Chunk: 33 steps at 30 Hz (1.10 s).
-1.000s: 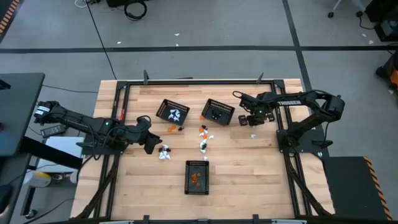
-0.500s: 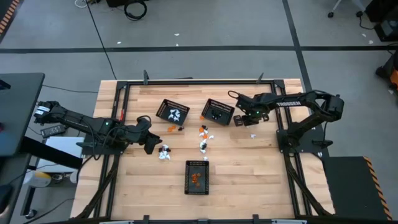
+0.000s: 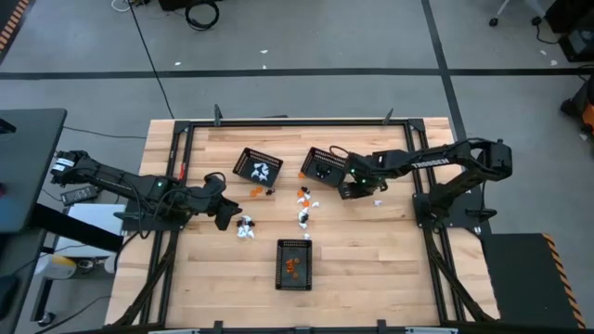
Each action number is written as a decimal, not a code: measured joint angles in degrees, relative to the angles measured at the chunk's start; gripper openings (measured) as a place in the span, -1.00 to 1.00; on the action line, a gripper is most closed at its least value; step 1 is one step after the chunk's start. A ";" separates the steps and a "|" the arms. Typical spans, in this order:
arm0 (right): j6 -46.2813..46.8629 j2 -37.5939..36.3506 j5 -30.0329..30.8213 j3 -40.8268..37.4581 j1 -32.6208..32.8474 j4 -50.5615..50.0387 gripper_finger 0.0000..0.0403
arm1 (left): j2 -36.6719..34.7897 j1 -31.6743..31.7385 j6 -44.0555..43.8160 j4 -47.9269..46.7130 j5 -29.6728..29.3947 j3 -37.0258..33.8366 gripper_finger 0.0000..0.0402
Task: Sort Halloween decoration
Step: Put the white ghost toy into the top left black basket
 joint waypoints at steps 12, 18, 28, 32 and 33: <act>9.56 2.30 0.59 0.07 5.60 23.89 -0.70 | -0.02 0.00 0.75 0.01 -0.02 0.00 -0.29; 9.44 10.67 -0.59 6.68 7.97 30.96 -0.70 | -0.02 0.00 0.69 0.08 -0.02 0.00 -0.29; 1.29 26.95 3.34 31.52 6.98 30.62 -0.69 | -0.02 0.00 -0.07 0.49 0.21 0.00 -0.29; -1.36 33.22 3.37 41.61 4.95 28.02 -0.69 | -0.02 0.00 -0.08 0.53 0.39 0.02 -0.29; -2.31 34.79 3.67 44.19 4.56 25.66 -0.69 | -0.02 0.00 -0.29 0.49 0.39 0.02 -0.29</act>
